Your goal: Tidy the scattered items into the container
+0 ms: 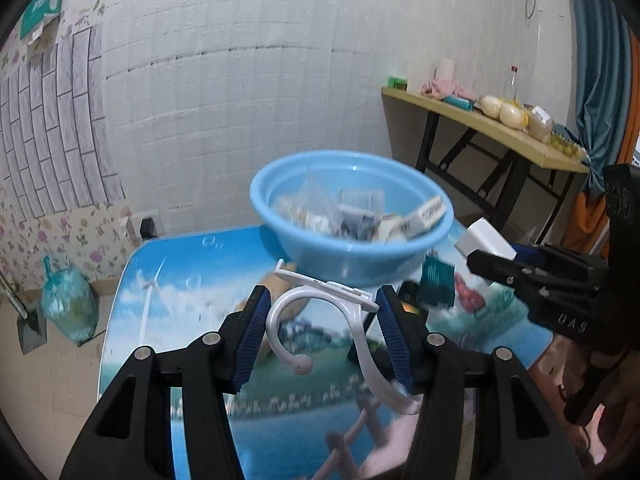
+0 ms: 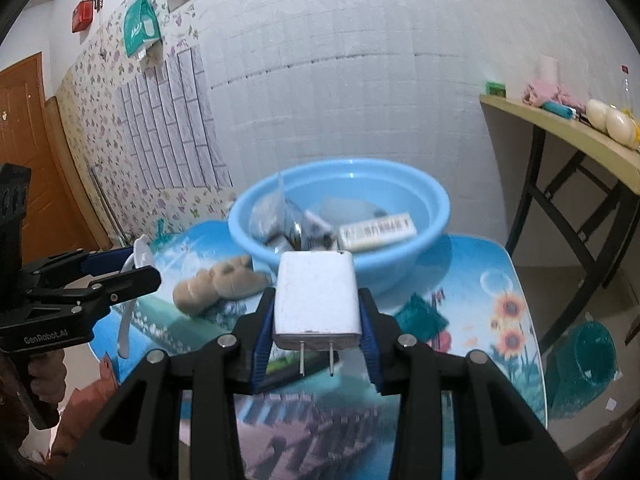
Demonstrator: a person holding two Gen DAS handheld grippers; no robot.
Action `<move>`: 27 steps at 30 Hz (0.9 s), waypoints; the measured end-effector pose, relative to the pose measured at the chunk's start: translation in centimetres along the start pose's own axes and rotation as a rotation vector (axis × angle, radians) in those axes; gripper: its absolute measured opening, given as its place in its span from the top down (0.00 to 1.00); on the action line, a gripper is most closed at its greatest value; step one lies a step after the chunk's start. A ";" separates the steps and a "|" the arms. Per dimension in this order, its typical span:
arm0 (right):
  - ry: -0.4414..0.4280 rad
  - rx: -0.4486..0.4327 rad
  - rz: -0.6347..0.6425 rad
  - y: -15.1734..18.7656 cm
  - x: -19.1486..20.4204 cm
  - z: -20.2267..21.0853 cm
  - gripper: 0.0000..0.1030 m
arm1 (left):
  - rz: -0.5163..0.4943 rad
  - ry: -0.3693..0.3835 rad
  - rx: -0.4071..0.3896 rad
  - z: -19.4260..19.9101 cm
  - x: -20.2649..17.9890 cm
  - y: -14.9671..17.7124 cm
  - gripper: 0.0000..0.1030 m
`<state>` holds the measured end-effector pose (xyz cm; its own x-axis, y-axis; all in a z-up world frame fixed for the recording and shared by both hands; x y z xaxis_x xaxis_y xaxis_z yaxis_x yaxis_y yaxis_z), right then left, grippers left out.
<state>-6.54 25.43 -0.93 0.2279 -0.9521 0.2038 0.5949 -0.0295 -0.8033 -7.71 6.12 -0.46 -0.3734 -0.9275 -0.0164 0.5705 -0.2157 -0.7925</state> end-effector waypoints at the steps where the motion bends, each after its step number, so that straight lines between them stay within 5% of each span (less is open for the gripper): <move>1: -0.002 -0.007 0.001 -0.5 0.0 -0.1 0.63 | 0.002 0.000 -0.006 -0.2 0.1 -0.5 0.47; 27: -0.030 -0.023 -0.024 -5.0 -4.7 -7.6 0.63 | -0.052 0.044 0.022 -10.9 -2.0 -7.2 0.47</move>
<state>-16.47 27.69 -2.08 0.2364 -0.9416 0.2396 0.5827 -0.0599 -0.8105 -19.03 12.86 -1.35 -0.4343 -0.9008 -0.0027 0.5650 -0.2701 -0.7796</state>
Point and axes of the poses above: each gripper's, at about its wrist camera, not at the fingertips, and z roughly against the way its jaws point, x to its left, y to its underside, the point moved 3 cm from there along -z, roughly the way its jaws point, and after that the axes turned 5 degrees about -z, right-handed, at the moved point
